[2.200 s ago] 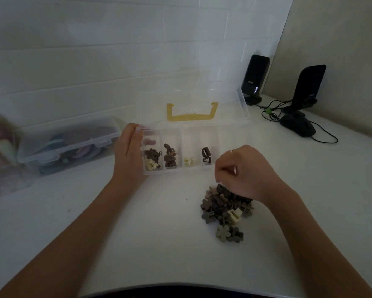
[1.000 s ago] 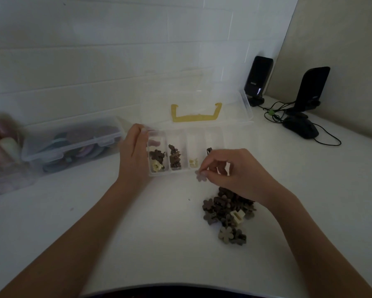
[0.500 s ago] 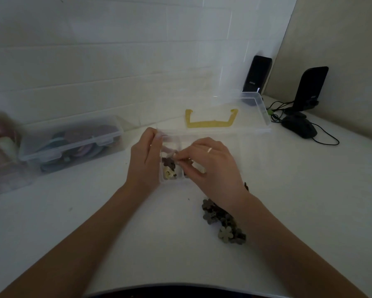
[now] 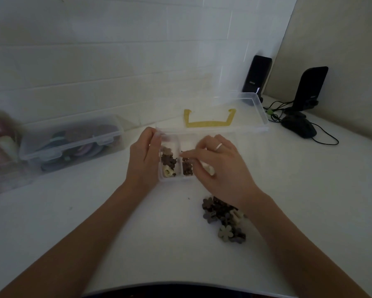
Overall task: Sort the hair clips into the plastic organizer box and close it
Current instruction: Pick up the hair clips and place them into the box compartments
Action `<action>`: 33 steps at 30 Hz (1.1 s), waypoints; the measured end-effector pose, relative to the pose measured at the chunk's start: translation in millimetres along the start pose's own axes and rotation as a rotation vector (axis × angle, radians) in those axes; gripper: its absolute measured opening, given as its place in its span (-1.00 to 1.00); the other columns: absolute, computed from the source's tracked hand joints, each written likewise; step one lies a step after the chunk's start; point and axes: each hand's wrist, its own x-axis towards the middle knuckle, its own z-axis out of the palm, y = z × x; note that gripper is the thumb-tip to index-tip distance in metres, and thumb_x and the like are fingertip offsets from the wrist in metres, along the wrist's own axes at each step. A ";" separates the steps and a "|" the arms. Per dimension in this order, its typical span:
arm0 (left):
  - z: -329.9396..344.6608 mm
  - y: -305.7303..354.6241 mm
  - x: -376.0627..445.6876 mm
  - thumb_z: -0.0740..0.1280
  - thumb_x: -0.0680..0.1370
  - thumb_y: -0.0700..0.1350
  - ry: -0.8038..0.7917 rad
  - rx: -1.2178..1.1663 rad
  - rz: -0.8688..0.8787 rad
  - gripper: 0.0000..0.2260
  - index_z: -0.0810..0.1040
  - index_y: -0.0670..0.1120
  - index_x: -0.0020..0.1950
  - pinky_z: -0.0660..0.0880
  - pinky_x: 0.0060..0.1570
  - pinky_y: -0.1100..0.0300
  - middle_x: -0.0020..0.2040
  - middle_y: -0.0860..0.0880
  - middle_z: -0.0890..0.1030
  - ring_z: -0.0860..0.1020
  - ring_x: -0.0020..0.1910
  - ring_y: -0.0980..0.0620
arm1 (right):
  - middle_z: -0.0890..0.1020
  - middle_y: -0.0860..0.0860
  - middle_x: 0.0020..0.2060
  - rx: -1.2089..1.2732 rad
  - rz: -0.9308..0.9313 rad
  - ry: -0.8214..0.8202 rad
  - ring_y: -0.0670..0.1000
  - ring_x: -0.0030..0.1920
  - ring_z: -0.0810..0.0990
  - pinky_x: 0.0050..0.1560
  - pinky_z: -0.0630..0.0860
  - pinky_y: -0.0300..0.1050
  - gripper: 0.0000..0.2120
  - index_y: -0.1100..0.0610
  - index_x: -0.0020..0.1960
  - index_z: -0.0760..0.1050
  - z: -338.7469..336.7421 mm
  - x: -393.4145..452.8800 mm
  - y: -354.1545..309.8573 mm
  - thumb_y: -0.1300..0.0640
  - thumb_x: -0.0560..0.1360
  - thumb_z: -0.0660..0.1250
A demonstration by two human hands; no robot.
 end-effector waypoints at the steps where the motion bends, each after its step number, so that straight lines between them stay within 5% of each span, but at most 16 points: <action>1: -0.3 0.5 0.5 0.09 0.64 -0.20 0.007 -0.008 -0.017 -0.78 0.43 -0.23 -0.14 0.33 -0.31 0.50 -0.29 0.12 0.48 0.48 -0.33 0.32 | 0.53 -0.11 -0.32 0.058 0.037 -0.040 -0.15 -0.30 0.41 -0.23 0.37 -0.25 -0.78 0.04 0.01 0.63 -7.6 -0.7 0.8 0.13 0.48 0.23; 6: -3.4 0.8 4.4 0.09 0.65 -0.24 0.040 -0.017 -0.044 -0.79 0.44 -0.23 -0.13 0.34 -0.32 0.50 -0.29 0.07 0.48 0.48 -0.35 0.32 | 0.49 -0.10 -0.54 -0.011 0.167 -0.382 -0.09 -0.49 0.46 -0.36 0.35 -0.33 -0.84 -0.12 -0.08 0.59 -31.2 -6.2 10.1 0.11 0.43 0.31; 13: -7.7 -4.6 7.3 0.09 0.64 -0.22 0.066 0.026 -0.010 -0.78 0.44 -0.23 -0.13 0.33 -0.30 0.49 -0.29 0.05 0.48 0.46 -0.33 0.29 | 0.59 -0.21 -0.36 0.104 0.179 -0.524 -0.17 -0.37 0.52 -0.33 0.40 -0.37 -0.88 -0.15 -0.07 0.62 -40.1 -3.5 7.4 -0.02 0.40 0.38; 17: -8.5 -9.2 8.8 0.09 0.64 -0.13 0.069 0.015 -0.040 -0.78 0.45 -0.17 -0.11 0.37 -0.31 0.37 -0.26 0.05 0.53 0.45 -0.34 0.24 | 0.61 -0.26 -0.17 0.031 0.200 -0.696 -0.23 -0.09 0.50 -0.07 0.47 -0.27 -0.75 -0.19 0.02 0.60 -37.7 -5.6 5.2 -0.18 0.37 0.37; 23: -8.9 -7.9 8.9 0.09 0.65 -0.22 0.074 0.025 -0.025 -0.81 0.42 -0.19 -0.11 0.34 -0.37 0.47 -0.30 0.08 0.48 0.48 -0.37 0.28 | 0.61 -0.26 -0.18 0.069 0.187 -0.756 -0.24 -0.02 0.44 0.04 0.48 -0.17 -0.84 -0.12 -0.07 0.63 -31.1 -7.7 7.5 -0.12 0.38 0.40; 29: -9.2 -9.9 8.6 0.10 0.65 -0.25 0.063 0.077 -0.039 -0.82 0.44 -0.23 -0.06 0.35 -0.35 0.50 -0.26 0.09 0.48 0.49 -0.33 0.33 | 0.54 -0.29 -0.25 0.161 0.198 -0.797 -0.29 -0.14 0.48 -0.10 0.39 -0.41 -0.93 -0.09 -0.13 0.55 -30.2 -6.4 2.5 0.09 0.44 0.38; 33: -10.9 -12.2 9.1 0.12 0.63 -0.11 0.051 0.055 -0.054 -0.78 0.45 -0.22 -0.04 0.42 -0.31 0.38 -0.22 -0.10 0.55 0.47 -0.32 0.17 | 0.59 -0.20 -0.22 0.257 0.178 -0.638 -0.18 -0.14 0.54 -0.15 0.40 -0.43 -0.91 -0.03 -0.11 0.52 -28.8 -4.4 0.3 0.13 0.44 0.40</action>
